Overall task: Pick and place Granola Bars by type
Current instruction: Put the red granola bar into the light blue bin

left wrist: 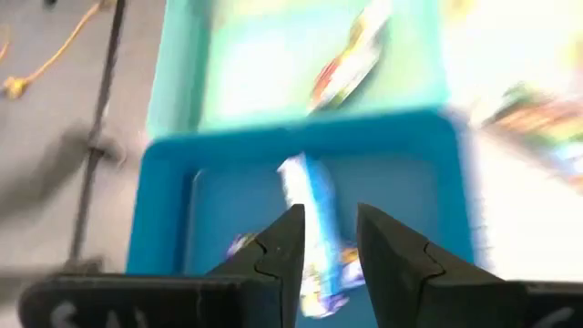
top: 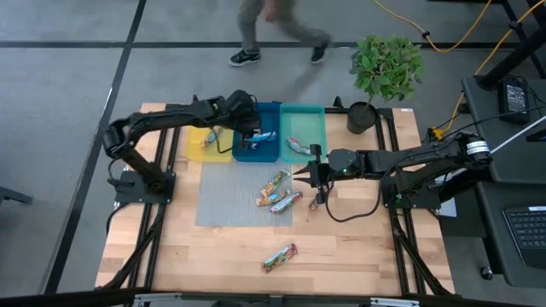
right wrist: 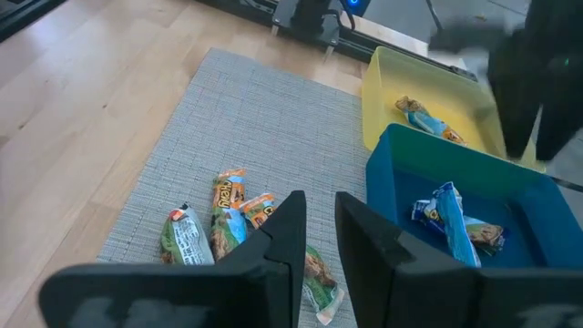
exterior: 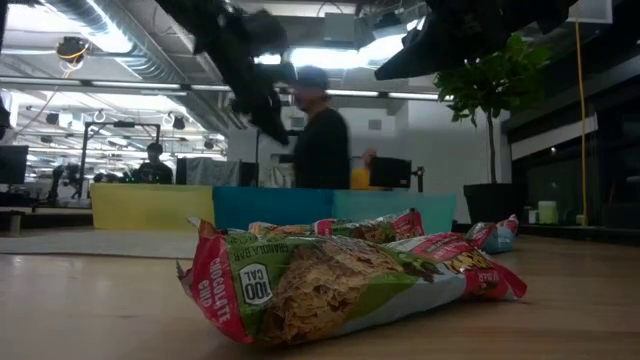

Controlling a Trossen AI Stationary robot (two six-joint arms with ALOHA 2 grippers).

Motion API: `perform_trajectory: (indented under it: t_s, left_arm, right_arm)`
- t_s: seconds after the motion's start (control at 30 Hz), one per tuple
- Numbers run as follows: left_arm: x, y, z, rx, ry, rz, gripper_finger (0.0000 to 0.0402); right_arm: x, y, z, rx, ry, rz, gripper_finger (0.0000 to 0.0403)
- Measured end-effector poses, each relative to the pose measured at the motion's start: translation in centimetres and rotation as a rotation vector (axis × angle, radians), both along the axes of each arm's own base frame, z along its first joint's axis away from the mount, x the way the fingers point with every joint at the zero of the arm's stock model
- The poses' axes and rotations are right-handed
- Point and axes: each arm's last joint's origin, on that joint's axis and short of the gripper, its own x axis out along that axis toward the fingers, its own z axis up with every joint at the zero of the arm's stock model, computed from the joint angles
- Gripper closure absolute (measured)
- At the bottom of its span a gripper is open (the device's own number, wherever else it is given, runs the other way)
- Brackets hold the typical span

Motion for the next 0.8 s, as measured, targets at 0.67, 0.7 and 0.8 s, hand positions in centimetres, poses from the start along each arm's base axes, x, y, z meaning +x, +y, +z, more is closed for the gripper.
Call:
perform_trajectory:
  t_s: [0.67, 0.7, 0.8]
  left_arm:
    - [-9.6, -12.9, 1.6, -0.328, -0.404, -0.400, 0.0341]
    - [-10.0, -13.4, 0.8, -0.341, -0.430, -0.411, 0.0341]
    - [-11.2, -14.6, -1.1, -0.340, -0.520, -0.433, 0.0341]
  right_arm:
    - [0.0, 0.0, 0.0, 0.023, -0.001, -0.011, 0.0336]
    - [0.0, 0.0, 0.0, 0.023, -0.001, -0.011, 0.0336]
    - [0.0, 0.0, 0.0, 0.022, -0.002, -0.011, 0.0336]
